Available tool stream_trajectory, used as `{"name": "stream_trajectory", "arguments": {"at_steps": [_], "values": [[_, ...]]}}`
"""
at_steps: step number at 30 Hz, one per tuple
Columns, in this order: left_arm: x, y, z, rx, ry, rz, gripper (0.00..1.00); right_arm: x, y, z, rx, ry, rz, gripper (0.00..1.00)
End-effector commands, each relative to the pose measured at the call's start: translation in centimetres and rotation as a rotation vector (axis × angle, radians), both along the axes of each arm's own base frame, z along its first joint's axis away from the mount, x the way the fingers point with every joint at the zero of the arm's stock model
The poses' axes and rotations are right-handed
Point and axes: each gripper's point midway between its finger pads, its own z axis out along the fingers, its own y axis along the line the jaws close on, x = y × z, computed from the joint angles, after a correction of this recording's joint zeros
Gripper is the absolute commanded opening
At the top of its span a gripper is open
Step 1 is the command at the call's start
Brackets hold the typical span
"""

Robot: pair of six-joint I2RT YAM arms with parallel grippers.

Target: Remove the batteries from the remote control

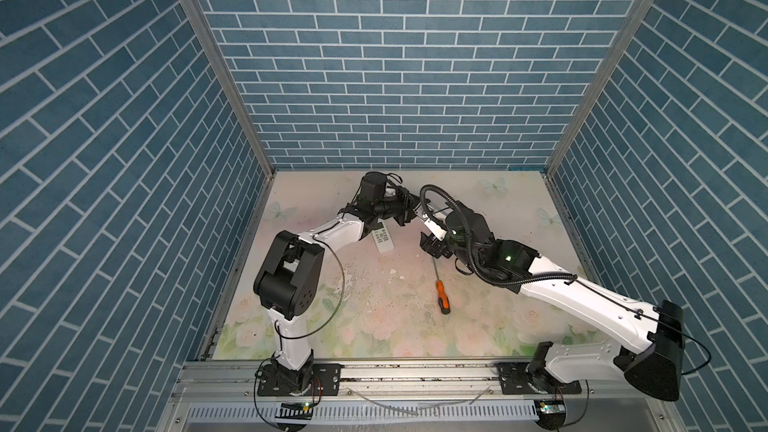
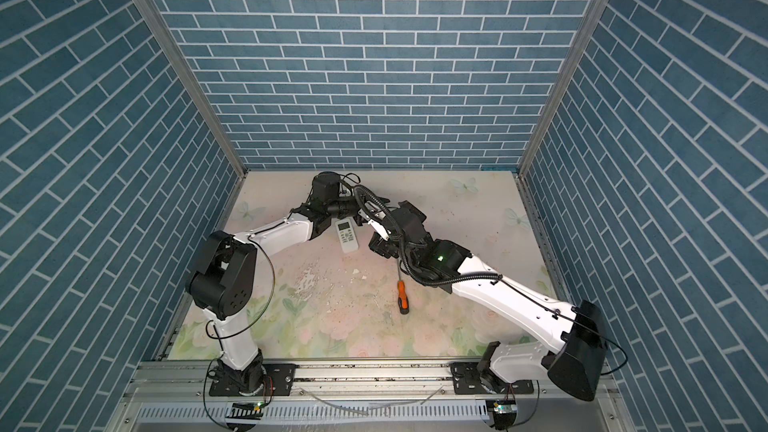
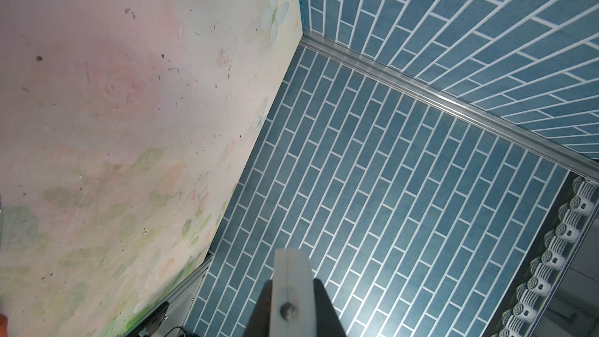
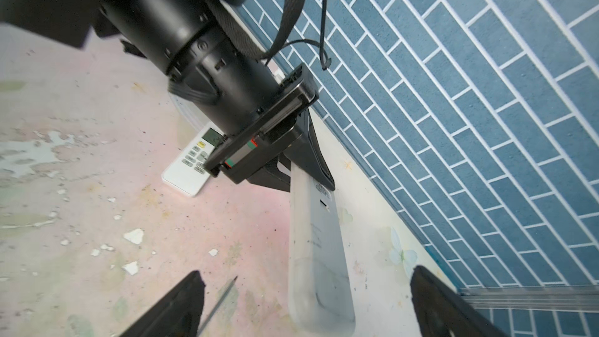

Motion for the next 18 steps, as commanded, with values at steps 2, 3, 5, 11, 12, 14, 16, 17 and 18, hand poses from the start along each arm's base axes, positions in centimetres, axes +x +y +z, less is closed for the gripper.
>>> {"name": "stream_trajectory", "arguments": {"at_steps": [2, 3, 5, 11, 12, 14, 16, 17, 18], "values": [[2.0, 1.0, 0.2, -0.018, -0.118, 0.083, 0.0, -1.0, -0.9, 5.7, 0.282, 0.073, -0.056, 0.99], [2.3, 1.3, 0.1, -0.014, -0.148, 0.107, 0.0, -1.0, -1.3, 5.9, 0.32, 0.11, -0.077, 0.98], [3.0, 1.7, 0.6, -0.025, -0.225, 0.153, 0.0, -0.9, -2.2, 6.2, 0.402, 0.176, -0.136, 0.95], [4.5, 3.2, 2.3, -0.085, -0.424, 0.3, 0.0, 0.7, -5.1, 4.8, 0.77, 0.399, -0.32, 0.8], [4.5, 3.4, 2.5, -0.098, -0.454, 0.316, 0.0, 1.0, -5.2, 4.3, 0.817, 0.428, -0.337, 0.79], [4.6, 3.7, 3.0, -0.117, -0.516, 0.348, 0.0, 1.7, -5.6, 3.2, 0.876, 0.469, -0.374, 0.78], [4.5, 4.1, 3.4, -0.132, -0.579, 0.377, 0.0, 2.4, -5.6, 2.3, 0.942, 0.51, -0.393, 0.77], [4.4, 4.3, 3.6, -0.139, -0.609, 0.394, 0.0, 2.8, -5.5, 1.9, 0.976, 0.534, -0.397, 0.77], [4.3, 4.6, 3.8, -0.149, -0.636, 0.411, 0.0, 3.2, -5.3, 1.4, 1.004, 0.557, -0.401, 0.77]]}}
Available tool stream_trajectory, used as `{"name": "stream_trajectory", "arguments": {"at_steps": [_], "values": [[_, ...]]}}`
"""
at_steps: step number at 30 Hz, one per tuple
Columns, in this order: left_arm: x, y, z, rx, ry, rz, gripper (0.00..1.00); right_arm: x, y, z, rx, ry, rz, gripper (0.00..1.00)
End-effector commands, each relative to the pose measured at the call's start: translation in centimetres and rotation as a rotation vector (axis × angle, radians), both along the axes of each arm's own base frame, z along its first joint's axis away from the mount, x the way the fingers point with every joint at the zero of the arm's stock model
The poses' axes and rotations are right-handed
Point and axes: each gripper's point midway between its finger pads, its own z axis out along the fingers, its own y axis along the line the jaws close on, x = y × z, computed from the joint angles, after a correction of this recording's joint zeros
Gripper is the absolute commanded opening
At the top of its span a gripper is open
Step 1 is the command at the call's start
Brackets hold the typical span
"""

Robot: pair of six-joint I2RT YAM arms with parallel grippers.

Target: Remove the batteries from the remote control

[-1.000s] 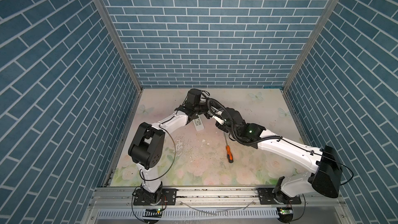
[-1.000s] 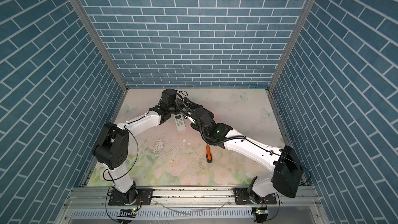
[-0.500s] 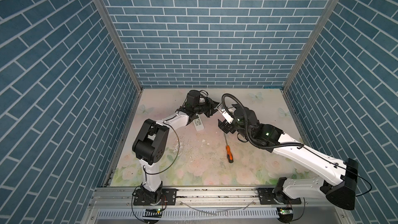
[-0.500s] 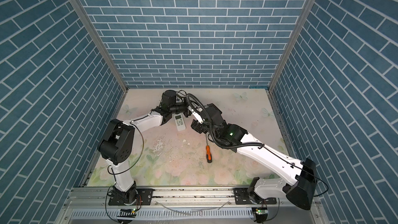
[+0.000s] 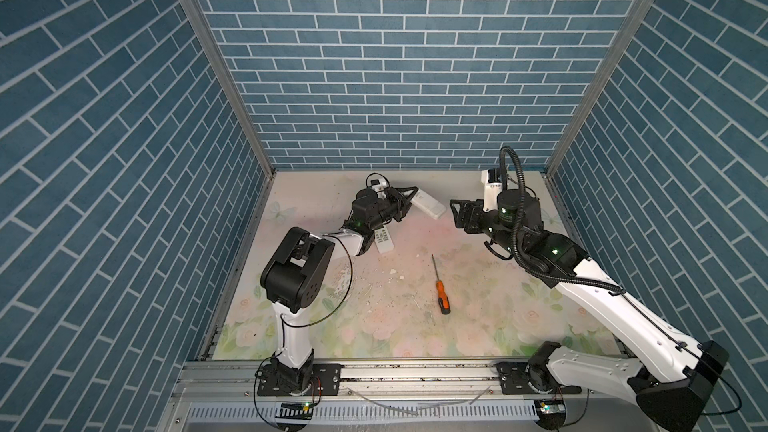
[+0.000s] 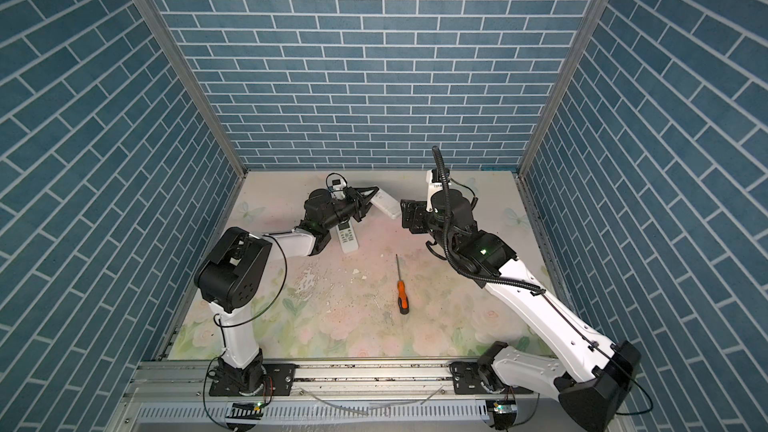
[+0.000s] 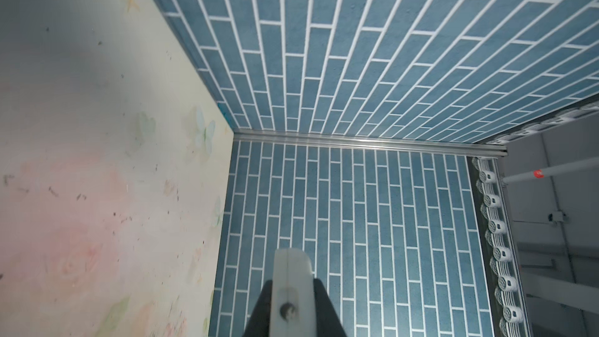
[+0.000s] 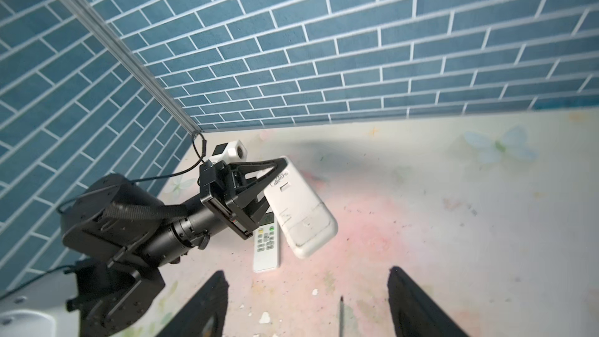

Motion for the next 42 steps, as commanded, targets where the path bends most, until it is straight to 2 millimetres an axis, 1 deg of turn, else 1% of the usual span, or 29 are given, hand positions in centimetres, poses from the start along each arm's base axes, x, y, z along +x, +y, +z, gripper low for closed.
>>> {"name": "stream_trajectory", "arguments": {"at_steps": [1, 3, 6, 10, 12, 15, 19, 24, 28, 33, 42], "values": [[-0.2, 1.1, 3.5, -0.065, -0.224, 0.085, 0.0, 0.7, 1.4, -1.6, 0.22, 0.124, -0.008, 0.76], [-0.5, 1.2, 3.9, -0.083, -0.263, 0.097, 0.0, 1.4, 1.8, -2.1, 0.26, 0.154, -0.005, 0.76], [-0.8, 1.3, 4.1, -0.093, -0.284, 0.103, 0.0, 2.4, 2.4, -2.3, 0.318, 0.169, 0.014, 0.75], [-1.2, 1.1, 5.0, -0.084, -0.321, 0.097, 0.0, 3.5, 2.6, -2.9, 0.358, 0.194, 0.003, 0.7], [-1.4, 0.9, 5.7, -0.091, -0.335, 0.091, 0.0, 3.7, 2.9, -3.5, 0.369, 0.219, 0.018, 0.69], [-1.5, 0.9, 6.0, -0.097, -0.339, 0.087, 0.0, 4.1, 3.2, -4.0, 0.375, 0.235, 0.027, 0.66], [-1.6, 0.8, 6.5, -0.103, -0.347, 0.086, 0.0, 4.5, 3.4, -4.8, 0.364, 0.264, 0.029, 0.65], [-1.8, 0.7, 7.7, -0.119, -0.366, 0.08, 0.0, 5.0, 3.8, -6.1, 0.357, 0.297, 0.032, 0.63], [-2.0, 0.6, 8.0, -0.125, -0.369, 0.076, 0.0, 5.5, 4.2, -6.2, 0.361, 0.295, 0.043, 0.59], [-2.1, 0.6, 8.4, -0.131, -0.373, 0.076, 0.0, 5.9, 4.8, -6.9, 0.359, 0.318, 0.056, 0.52], [-2.2, 0.5, 8.5, -0.135, -0.372, 0.072, 0.0, 6.6, 5.0, -6.6, 0.371, 0.303, 0.062, 0.5]]}}
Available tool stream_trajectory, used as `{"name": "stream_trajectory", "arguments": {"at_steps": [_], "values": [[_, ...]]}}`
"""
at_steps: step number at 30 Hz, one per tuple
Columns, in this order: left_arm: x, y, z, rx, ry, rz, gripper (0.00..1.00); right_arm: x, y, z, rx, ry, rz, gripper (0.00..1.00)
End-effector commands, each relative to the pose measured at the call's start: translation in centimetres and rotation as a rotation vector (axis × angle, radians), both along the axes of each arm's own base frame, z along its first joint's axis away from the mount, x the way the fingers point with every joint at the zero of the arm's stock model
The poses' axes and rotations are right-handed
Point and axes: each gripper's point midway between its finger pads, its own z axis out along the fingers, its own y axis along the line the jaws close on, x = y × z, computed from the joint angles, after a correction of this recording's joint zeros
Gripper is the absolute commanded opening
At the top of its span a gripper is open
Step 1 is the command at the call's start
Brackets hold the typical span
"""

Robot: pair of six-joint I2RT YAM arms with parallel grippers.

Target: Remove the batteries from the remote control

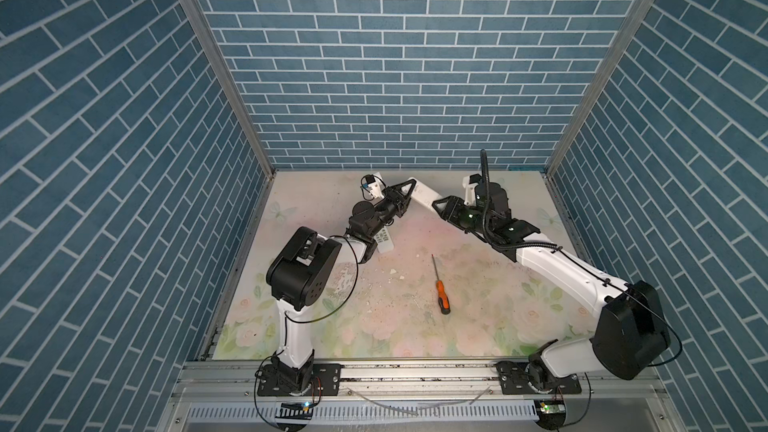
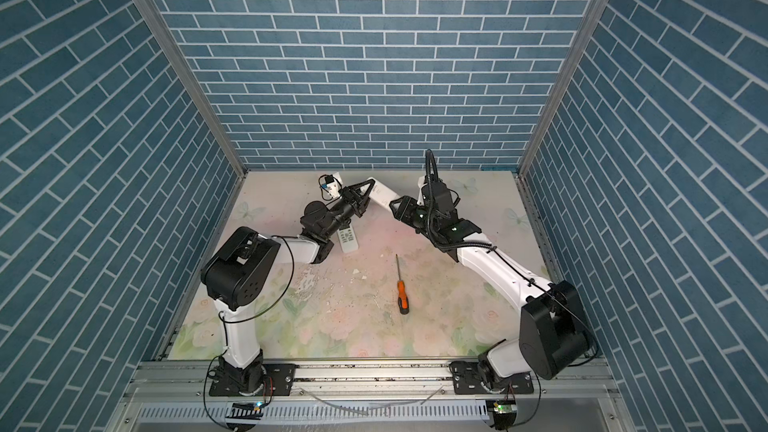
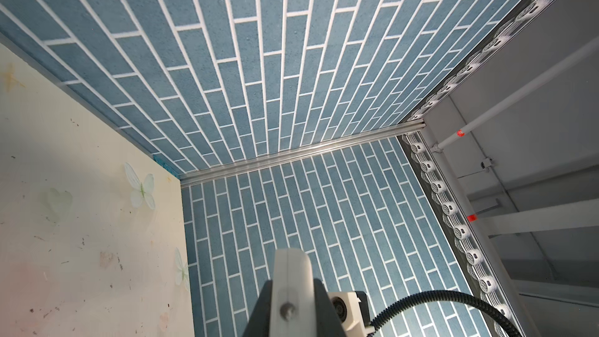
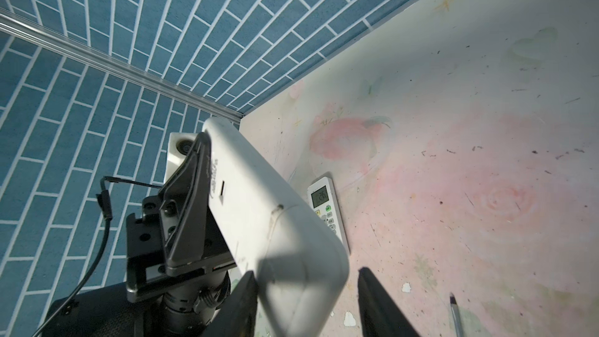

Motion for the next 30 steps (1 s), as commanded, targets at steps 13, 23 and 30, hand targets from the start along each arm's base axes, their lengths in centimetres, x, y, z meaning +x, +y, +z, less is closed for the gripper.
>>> {"name": "stream_trajectory", "arguments": {"at_steps": [13, 23, 30], "values": [[-1.09, -0.08, 4.34, -0.059, -0.106, -0.017, 0.0, 0.61, 0.07, 0.68, 0.027, -0.008, -0.004, 0.3], [-1.09, -0.1, 4.44, -0.062, -0.106, -0.02, 0.0, 0.38, -0.09, 0.93, 0.035, -0.022, 0.001, 0.36], [-1.23, -0.05, 4.66, -0.065, -0.109, -0.022, 0.0, 0.64, -0.09, 1.06, 0.035, -0.024, -0.003, 0.35]]}}
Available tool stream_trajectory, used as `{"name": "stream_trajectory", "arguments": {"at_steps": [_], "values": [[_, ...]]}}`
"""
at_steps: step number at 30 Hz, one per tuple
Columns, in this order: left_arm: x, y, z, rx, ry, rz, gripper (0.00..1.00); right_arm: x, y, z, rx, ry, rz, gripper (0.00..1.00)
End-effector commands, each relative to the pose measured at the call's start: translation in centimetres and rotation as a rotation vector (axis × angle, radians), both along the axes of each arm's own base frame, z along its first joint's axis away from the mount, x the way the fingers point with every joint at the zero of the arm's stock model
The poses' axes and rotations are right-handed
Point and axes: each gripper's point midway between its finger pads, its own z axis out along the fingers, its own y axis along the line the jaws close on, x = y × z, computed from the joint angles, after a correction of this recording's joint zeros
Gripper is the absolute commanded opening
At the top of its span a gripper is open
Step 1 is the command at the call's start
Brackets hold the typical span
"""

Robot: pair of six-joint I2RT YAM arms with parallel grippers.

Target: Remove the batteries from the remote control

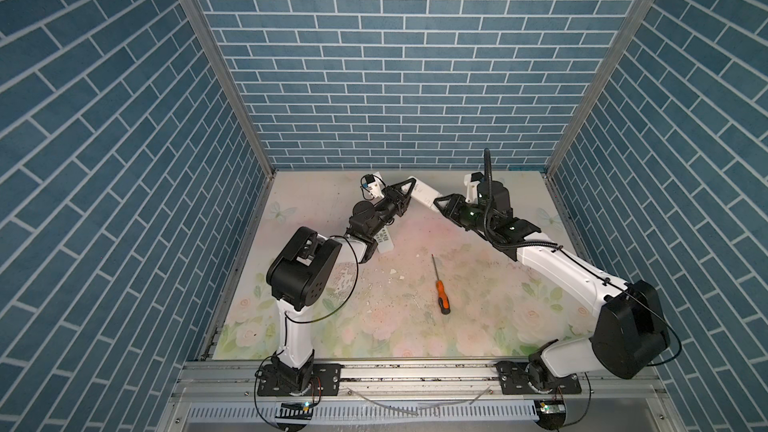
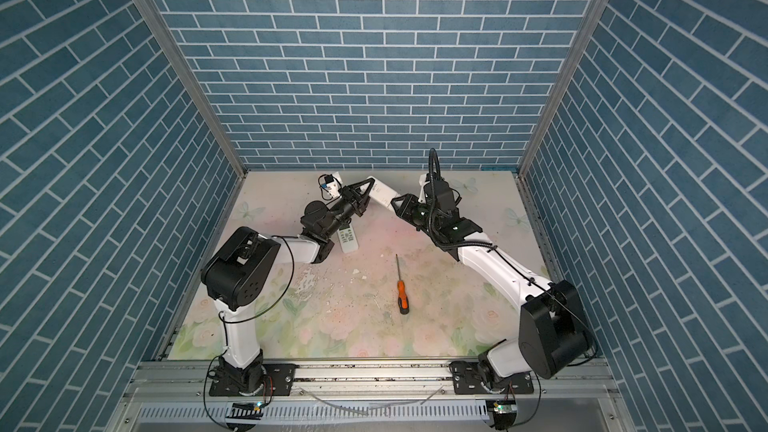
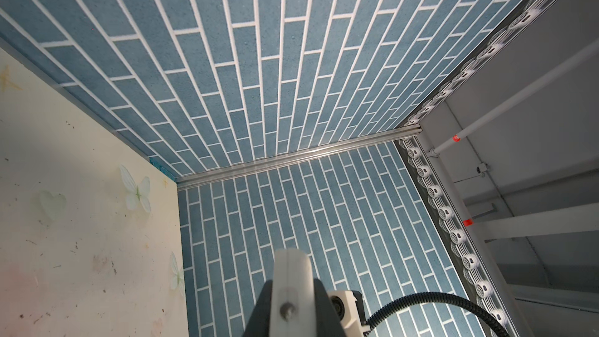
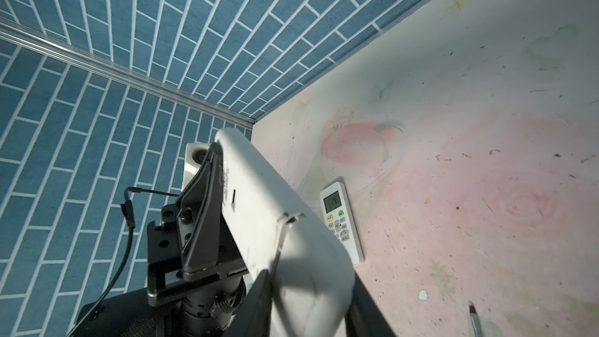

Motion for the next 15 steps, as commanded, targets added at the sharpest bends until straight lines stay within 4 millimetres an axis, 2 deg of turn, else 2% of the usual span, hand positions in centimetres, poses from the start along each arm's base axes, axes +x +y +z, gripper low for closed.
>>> {"name": "stream_trajectory", "arguments": {"at_steps": [1, 7, 12, 15], "values": [[-1.4, -0.2, 4.3, -0.049, -0.111, -0.031, 0.0, 0.3, -0.3, 0.1, -0.017, -0.017, -0.006, 0.33], [-1.2, -0.2, 4.2, -0.047, -0.11, -0.034, 0.0, -0.2, -0.9, 0.3, -0.034, -0.021, -0.008, 0.3], [-1.2, -0.4, 4.2, -0.042, -0.116, -0.04, 0.0, -0.6, -1.3, 0.8, -0.043, -0.034, -0.017, 0.39], [-1.2, -0.4, 3.8, -0.03, -0.117, -0.043, 0.0, -0.8, -1.5, 1.4, -0.042, -0.045, -0.018, 0.39]]}}
